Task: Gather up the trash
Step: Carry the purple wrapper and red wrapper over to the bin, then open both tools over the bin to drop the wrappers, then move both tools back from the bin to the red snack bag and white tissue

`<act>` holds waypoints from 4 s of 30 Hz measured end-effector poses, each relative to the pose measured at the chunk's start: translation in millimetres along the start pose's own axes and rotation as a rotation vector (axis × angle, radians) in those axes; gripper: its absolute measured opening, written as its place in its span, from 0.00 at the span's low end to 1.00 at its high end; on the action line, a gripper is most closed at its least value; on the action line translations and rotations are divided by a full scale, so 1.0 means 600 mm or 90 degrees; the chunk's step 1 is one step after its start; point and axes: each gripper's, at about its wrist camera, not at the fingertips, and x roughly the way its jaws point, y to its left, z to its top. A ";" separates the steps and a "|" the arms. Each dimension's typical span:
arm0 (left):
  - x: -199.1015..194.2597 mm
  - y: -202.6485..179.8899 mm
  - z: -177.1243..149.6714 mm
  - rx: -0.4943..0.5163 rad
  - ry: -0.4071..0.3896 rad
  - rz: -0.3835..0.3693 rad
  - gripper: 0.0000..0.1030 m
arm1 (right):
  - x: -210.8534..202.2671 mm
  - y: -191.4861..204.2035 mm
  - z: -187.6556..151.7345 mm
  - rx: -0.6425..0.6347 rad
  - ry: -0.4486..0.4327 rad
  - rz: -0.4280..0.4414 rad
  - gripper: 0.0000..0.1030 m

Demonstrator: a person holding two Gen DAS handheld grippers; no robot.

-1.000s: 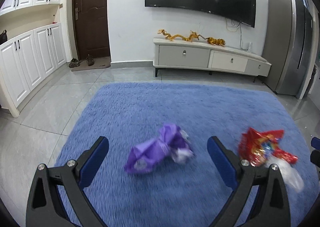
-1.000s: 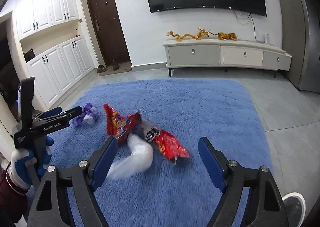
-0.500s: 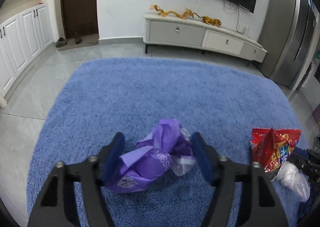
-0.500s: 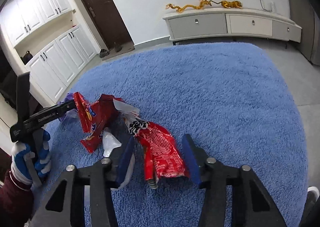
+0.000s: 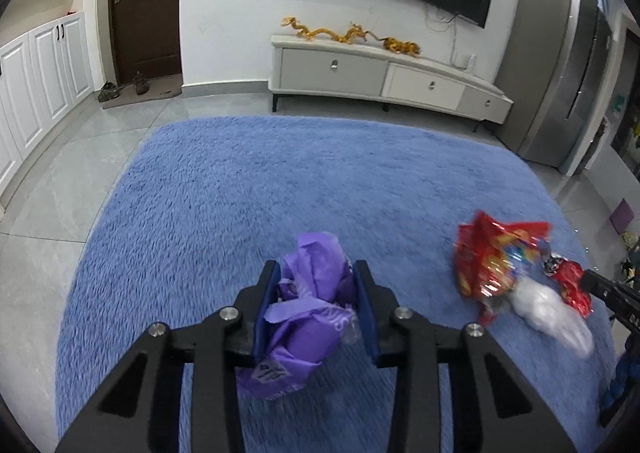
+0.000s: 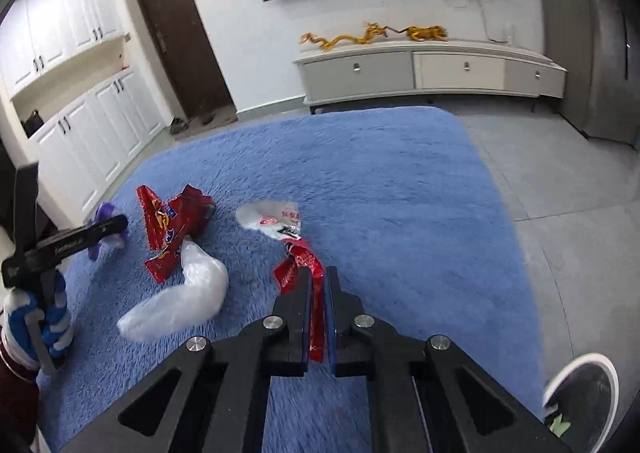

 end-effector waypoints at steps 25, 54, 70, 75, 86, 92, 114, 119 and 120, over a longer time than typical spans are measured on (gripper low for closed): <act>-0.216 -0.203 -0.030 0.086 -0.077 -0.163 0.33 | -0.216 -0.020 -0.041 0.055 -0.138 -0.007 0.06; 0.012 -0.949 -0.149 0.366 0.152 -0.368 0.44 | -0.323 -0.485 -0.250 0.356 -0.081 -0.276 0.06; 0.057 -0.976 -0.195 0.363 0.182 -0.370 0.61 | -0.322 -0.506 -0.295 0.420 -0.071 -0.340 0.24; -0.009 -0.937 -0.173 0.331 0.095 -0.325 0.61 | -0.353 -0.471 -0.277 0.406 -0.111 -0.356 0.43; -0.143 -0.830 -0.152 0.282 -0.048 -0.246 0.72 | -0.416 -0.351 -0.224 0.340 -0.189 -0.400 0.60; -0.203 -0.767 -0.146 0.261 -0.098 -0.234 0.72 | -0.434 -0.288 -0.204 0.310 -0.214 -0.401 0.67; -0.360 -0.555 -0.118 0.155 -0.221 -0.219 0.83 | -0.466 -0.100 -0.153 0.204 -0.258 -0.436 0.83; -0.395 -0.508 -0.118 0.124 -0.252 -0.201 0.84 | -0.478 -0.049 -0.147 0.166 -0.271 -0.433 0.86; -0.404 -0.497 -0.118 0.118 -0.259 -0.198 0.84 | -0.481 -0.036 -0.146 0.156 -0.276 -0.431 0.88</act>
